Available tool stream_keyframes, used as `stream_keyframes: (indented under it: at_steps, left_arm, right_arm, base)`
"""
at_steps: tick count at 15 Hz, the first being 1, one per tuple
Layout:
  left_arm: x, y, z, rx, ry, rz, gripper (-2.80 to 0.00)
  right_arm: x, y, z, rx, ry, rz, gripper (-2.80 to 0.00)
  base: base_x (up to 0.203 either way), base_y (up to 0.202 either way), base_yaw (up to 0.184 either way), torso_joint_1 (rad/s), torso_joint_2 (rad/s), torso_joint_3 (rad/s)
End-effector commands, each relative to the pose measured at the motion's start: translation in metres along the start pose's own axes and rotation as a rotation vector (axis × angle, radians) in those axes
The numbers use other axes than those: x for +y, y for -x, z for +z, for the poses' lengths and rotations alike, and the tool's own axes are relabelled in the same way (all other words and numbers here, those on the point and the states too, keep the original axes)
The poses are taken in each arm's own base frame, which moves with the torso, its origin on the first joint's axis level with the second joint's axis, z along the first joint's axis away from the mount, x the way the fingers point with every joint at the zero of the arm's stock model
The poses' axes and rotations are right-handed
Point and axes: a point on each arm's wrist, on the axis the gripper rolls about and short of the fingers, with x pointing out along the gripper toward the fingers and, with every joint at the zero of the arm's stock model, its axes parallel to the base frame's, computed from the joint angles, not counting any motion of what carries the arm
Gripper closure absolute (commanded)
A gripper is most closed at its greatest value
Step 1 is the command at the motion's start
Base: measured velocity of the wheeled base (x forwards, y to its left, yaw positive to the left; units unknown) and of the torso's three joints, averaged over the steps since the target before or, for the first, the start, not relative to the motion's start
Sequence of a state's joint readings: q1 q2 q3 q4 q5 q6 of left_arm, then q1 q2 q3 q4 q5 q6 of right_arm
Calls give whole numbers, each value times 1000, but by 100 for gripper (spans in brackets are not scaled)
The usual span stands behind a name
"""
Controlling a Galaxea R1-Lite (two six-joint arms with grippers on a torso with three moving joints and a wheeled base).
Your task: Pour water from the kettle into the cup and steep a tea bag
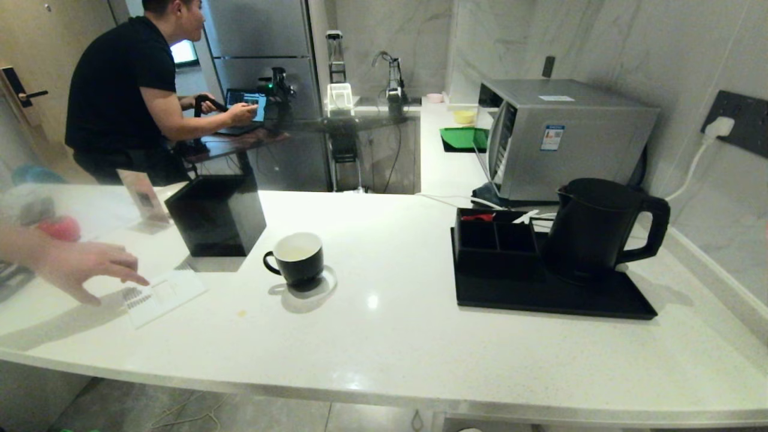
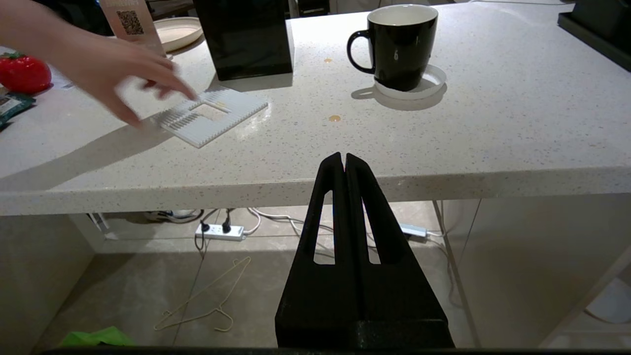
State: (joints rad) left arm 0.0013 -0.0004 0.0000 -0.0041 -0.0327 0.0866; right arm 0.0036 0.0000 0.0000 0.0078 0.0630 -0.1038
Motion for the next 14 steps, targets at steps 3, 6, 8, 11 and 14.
stream_keyframes:
  at_steps: [3,6,8,11,14]
  left_arm:
    - [0,0,0,0,-1,-1,0]
    - [0,0,0,0,-1,1,0]
    - [0,0,0,0,-1,1,0]
    - [0,0,0,0,-1,0,0]
    - [0,0,0,0,-1,1,0]
  right_arm:
    - [0,0,0,1,1,0,0]
    - [0,0,0,0,1,0,0]
    - [0,0,0,1,2,0,0]
    - [0,0,0,0,0,-1,0]
    - [0,0,0,0,2,1,0]
  base:
    - [0,0,0,0,0,0]
    - [0,0,0,0,0,0]
    - [0,0,0,0,0,0]
    - [0,0,0,0,0,0]
    - [0,0,0,0,0,0]
